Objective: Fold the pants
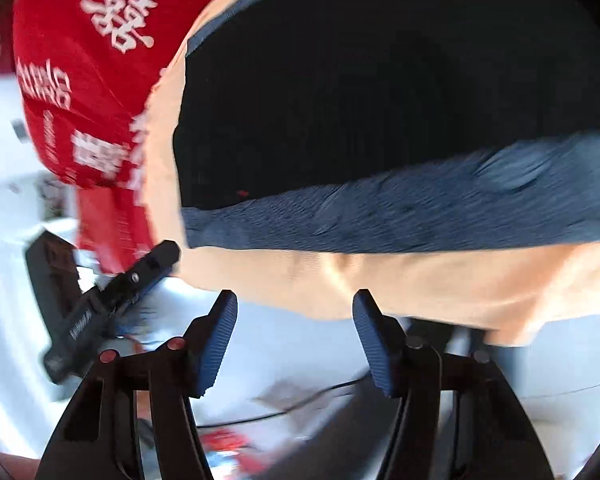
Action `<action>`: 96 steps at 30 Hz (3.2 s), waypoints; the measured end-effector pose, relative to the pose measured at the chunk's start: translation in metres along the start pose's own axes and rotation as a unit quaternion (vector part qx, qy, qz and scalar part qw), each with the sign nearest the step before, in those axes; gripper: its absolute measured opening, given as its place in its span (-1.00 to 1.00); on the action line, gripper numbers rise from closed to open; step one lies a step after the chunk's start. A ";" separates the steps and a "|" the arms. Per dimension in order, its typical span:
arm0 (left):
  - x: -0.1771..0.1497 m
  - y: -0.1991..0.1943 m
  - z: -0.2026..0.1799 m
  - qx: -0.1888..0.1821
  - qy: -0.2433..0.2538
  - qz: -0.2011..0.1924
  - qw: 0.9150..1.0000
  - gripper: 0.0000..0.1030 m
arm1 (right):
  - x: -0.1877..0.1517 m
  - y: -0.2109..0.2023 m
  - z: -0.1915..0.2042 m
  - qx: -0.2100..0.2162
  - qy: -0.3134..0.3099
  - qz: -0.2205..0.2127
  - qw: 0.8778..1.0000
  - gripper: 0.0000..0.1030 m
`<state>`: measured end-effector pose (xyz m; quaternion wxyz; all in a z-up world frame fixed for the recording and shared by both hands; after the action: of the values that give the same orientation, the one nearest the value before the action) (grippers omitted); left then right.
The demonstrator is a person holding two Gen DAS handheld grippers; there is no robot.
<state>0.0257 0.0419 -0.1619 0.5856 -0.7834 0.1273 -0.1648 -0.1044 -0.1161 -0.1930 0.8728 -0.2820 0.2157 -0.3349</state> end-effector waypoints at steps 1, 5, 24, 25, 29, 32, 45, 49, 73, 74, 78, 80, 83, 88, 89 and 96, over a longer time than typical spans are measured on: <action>0.000 0.004 0.001 -0.005 0.001 -0.001 1.000 1.00 | 0.000 0.008 -0.005 0.009 0.009 0.000 1.000 0.24; -0.003 0.021 0.006 -0.021 -0.009 0.010 1.000 0.93 | 0.005 0.035 -0.029 0.033 0.034 -0.018 0.999 0.25; 0.031 0.044 -0.020 -0.100 -0.065 0.023 0.993 0.69 | 0.041 -0.015 0.026 0.173 0.004 -0.093 0.981 0.24; 0.035 0.044 -0.019 -0.091 -0.069 0.018 0.993 0.39 | 0.040 -0.018 0.027 0.176 0.001 -0.092 0.980 0.24; 0.039 0.049 -0.011 -0.065 -0.060 0.021 0.996 -0.05 | 0.035 -0.017 0.003 0.156 0.005 -0.085 0.984 0.24; 0.039 0.050 -0.010 -0.058 -0.049 0.020 0.997 -0.11 | 0.030 -0.017 -0.034 0.140 0.039 -0.089 0.985 0.25; 0.050 0.039 -0.020 -0.033 0.015 0.036 0.999 -0.22 | 0.012 -0.072 -0.123 0.219 0.192 -0.198 0.936 -0.79; 0.063 0.014 -0.025 -0.037 0.021 0.016 0.999 -0.29 | 0.014 -0.095 -0.081 0.152 0.131 -0.186 0.962 -0.82; 0.315 0.072 -0.056 0.169 -0.014 -0.098 0.981 0.15 | 0.347 -0.066 -0.023 -0.031 -0.038 0.000 0.999 -0.56; 0.316 0.061 -0.054 0.178 -0.017 -0.110 0.978 0.15 | 0.347 -0.066 -0.020 -0.026 -0.044 0.003 0.999 -0.40; 0.310 0.024 -0.046 0.219 -0.003 -0.128 0.967 0.15 | 0.336 -0.080 0.020 -0.018 -0.116 -0.001 0.993 0.73; 0.298 0.024 -0.053 0.219 0.027 -0.111 0.969 0.15 | 0.323 -0.090 0.047 -0.049 -0.170 -0.021 0.984 0.73; 0.275 0.057 -0.075 0.205 0.074 -0.069 0.973 0.15 | 0.300 -0.080 0.073 -0.074 -0.220 -0.011 0.973 0.38; 0.281 0.115 -0.087 0.229 0.080 -0.062 0.968 0.28 | 0.315 -0.022 0.054 -0.171 -0.265 0.017 0.949 -0.30; 0.291 0.118 -0.088 0.233 0.074 -0.072 0.967 0.30 | 0.325 -0.011 0.048 -0.195 -0.275 0.013 0.941 -0.38; 0.322 0.102 -0.080 0.238 0.014 -0.067 0.969 0.31 | 0.350 -0.012 0.055 -0.175 -0.242 -0.030 0.954 -0.43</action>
<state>0.2860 -0.1833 -0.2033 0.7412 -0.6256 0.0398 -0.2402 0.1604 -0.3513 -0.2099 0.8255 -0.5092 0.0449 -0.2394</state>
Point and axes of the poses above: each gripper's, at about its wrist camera, not at the fingertips, and y roughly the way its jaws point, z to its left, x to its top, the point moved 6 cm from there along y, roughly the way its jaws point, and after that the axes turned 4 degrees about x, right-handed, at the moved point
